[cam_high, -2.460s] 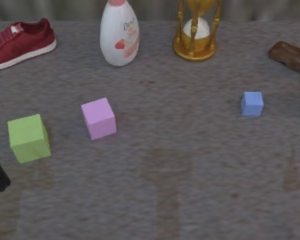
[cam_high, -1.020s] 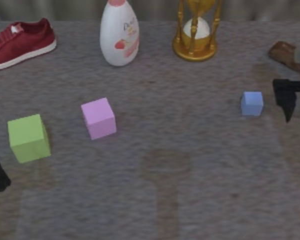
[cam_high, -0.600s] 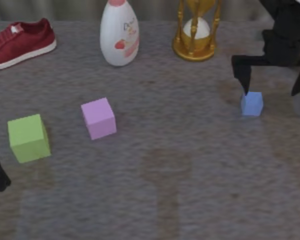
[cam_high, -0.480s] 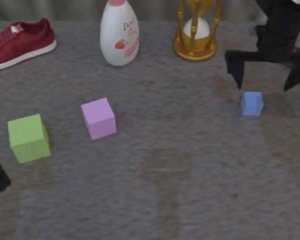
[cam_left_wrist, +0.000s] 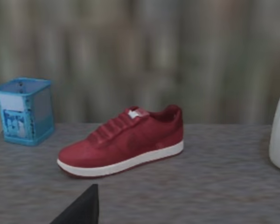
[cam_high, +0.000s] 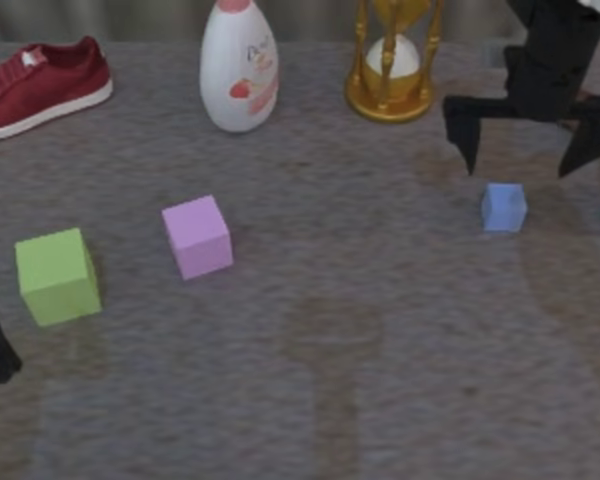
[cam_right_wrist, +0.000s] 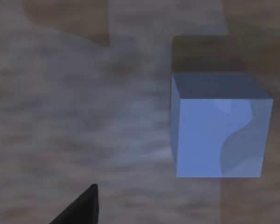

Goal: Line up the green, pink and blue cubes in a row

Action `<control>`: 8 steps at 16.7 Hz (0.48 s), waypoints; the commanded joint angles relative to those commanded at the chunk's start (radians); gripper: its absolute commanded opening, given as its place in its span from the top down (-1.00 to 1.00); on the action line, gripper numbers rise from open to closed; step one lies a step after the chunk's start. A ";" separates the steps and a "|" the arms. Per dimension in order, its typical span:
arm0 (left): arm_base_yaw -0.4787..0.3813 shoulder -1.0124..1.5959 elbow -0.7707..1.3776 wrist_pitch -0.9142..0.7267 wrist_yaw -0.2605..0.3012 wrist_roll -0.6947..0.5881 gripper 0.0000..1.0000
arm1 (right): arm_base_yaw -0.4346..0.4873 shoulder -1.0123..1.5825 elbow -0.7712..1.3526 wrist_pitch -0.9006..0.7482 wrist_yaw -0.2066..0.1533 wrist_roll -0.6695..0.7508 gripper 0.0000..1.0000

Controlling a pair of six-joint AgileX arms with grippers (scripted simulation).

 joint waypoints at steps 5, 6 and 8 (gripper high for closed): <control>0.000 0.000 0.000 0.000 0.000 0.000 -1.00 | 0.004 0.031 -0.123 0.157 0.000 0.000 -1.00; 0.000 0.000 0.000 0.000 0.000 0.000 -1.00 | 0.004 0.040 -0.156 0.202 0.000 0.001 -1.00; 0.000 0.000 0.000 0.000 0.000 0.000 -1.00 | 0.006 0.057 -0.211 0.274 0.000 0.002 -1.00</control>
